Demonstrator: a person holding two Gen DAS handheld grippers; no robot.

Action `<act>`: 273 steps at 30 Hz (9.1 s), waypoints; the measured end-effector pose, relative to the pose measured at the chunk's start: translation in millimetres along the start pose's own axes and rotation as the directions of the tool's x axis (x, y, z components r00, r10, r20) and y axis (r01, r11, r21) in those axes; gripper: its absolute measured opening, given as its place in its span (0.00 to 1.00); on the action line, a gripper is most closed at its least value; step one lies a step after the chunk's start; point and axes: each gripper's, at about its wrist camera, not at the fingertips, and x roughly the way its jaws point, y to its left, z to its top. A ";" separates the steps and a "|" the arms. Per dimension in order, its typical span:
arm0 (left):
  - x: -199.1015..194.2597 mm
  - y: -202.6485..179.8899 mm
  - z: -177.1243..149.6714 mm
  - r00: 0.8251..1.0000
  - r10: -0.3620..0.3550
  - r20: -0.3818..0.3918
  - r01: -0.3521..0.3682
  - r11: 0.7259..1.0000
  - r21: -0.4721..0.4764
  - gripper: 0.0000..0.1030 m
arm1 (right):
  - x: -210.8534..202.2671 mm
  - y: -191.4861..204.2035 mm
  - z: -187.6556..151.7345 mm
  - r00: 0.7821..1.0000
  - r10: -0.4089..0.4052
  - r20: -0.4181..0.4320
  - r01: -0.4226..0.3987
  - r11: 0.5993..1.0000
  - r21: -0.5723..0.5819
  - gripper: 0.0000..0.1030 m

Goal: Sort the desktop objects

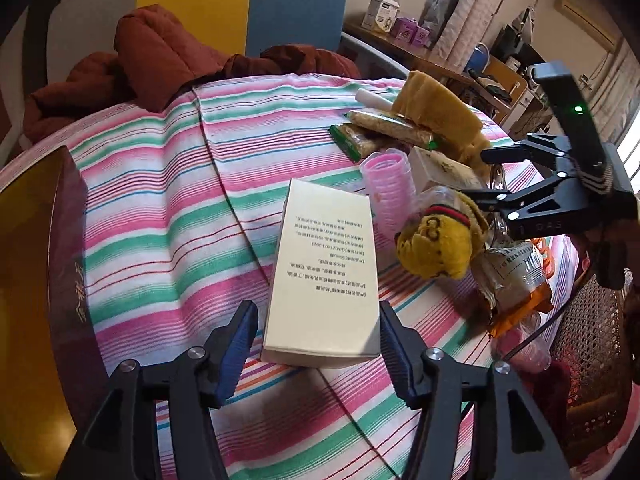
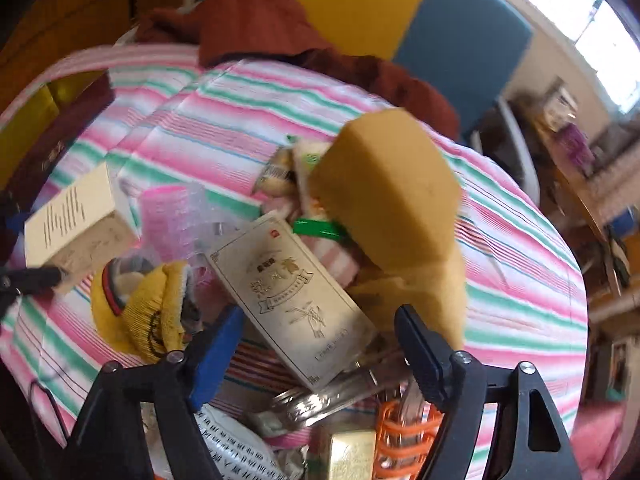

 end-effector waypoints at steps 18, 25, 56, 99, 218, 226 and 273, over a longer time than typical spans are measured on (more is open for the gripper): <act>10.5 5.3 -5.1 1.000 0.000 -0.020 0.000 1.000 -0.003 0.50 | -17.1 1.0 -20.3 0.997 0.064 0.049 -0.072 0.979 0.193 0.57; -10.9 13.7 -8.0 1.000 -0.015 0.027 0.016 0.999 -0.038 0.50 | -49.5 4.3 -9.4 0.991 0.030 0.132 -0.070 0.947 0.313 0.54; -25.2 11.6 -73.0 0.998 0.055 0.000 -0.055 0.997 -0.055 0.51 | -70.9 149.8 -98.2 0.980 0.119 0.158 -0.173 0.905 0.389 0.68; -85.6 316.3 -39.8 0.927 0.359 -0.109 -0.374 0.859 -0.350 0.50 | 7.2 327.3 200.8 0.879 0.457 0.136 -0.477 0.832 0.284 0.53; -62.8 35.9 -66.5 0.997 0.028 0.075 -0.019 0.993 -0.115 0.54 | -52.6 89.1 -93.6 0.963 -0.172 0.208 -0.002 0.766 0.642 0.86; -59.9 33.0 -40.6 0.995 0.049 0.090 -0.040 0.994 -0.101 0.54 | -50.6 117.6 -34.1 0.939 -0.060 0.339 -0.125 0.858 0.498 0.84; 26.8 -3.3 48.2 0.969 -0.187 -0.161 0.182 0.982 -0.051 0.69 | -29.3 162.2 -79.9 0.907 0.114 0.406 -0.274 0.891 0.361 0.28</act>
